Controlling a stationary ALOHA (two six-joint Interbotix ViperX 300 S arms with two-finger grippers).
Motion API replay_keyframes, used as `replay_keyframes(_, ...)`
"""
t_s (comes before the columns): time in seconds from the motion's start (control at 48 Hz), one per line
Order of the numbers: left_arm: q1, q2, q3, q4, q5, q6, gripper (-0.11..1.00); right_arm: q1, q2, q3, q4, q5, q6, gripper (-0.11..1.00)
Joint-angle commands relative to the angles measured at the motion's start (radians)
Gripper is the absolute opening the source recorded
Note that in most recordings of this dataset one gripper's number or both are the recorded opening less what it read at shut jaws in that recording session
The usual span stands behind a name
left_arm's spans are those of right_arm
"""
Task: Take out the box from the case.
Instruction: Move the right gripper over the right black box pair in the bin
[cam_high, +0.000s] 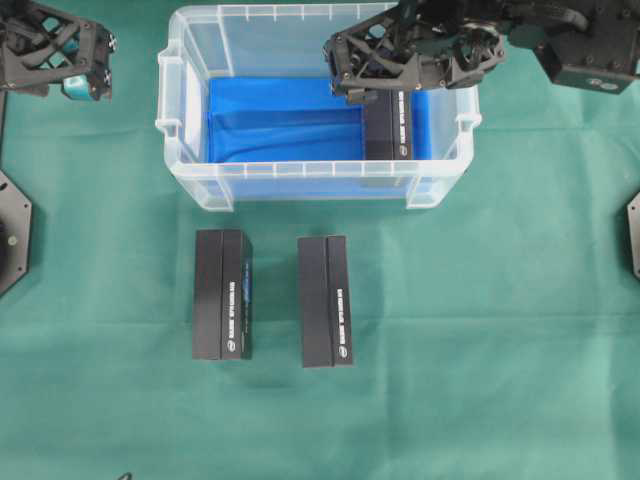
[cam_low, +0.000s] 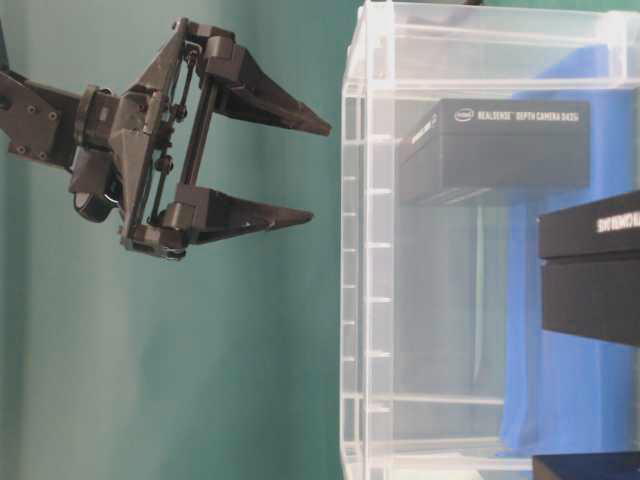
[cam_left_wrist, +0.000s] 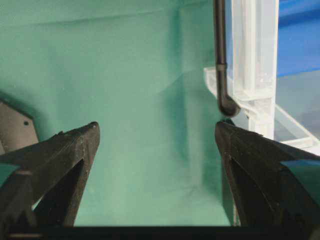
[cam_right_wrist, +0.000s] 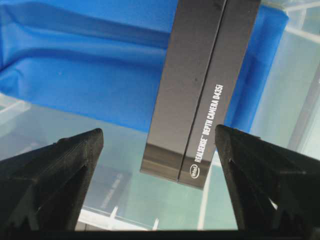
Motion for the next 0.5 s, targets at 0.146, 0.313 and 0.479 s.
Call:
replay_keyframes(0.146, -0.003, -0.011, -0.011, -0.002, -0.002, -0.003, 0.94, 0.002, -0.012, -0.025, -0.008, -0.002, 0.002, 0.92)
replay_keyframes(0.313, -0.003, -0.011, -0.011, 0.0, -0.002, -0.003, 0.94, 0.002, -0.012, -0.025, -0.012, 0.005, 0.002, 0.92)
replay_keyframes(0.479, -0.003, -0.011, -0.011, -0.002, -0.002, -0.003, 0.94, 0.002, -0.012, -0.025, -0.012, 0.008, 0.003, 0.92)
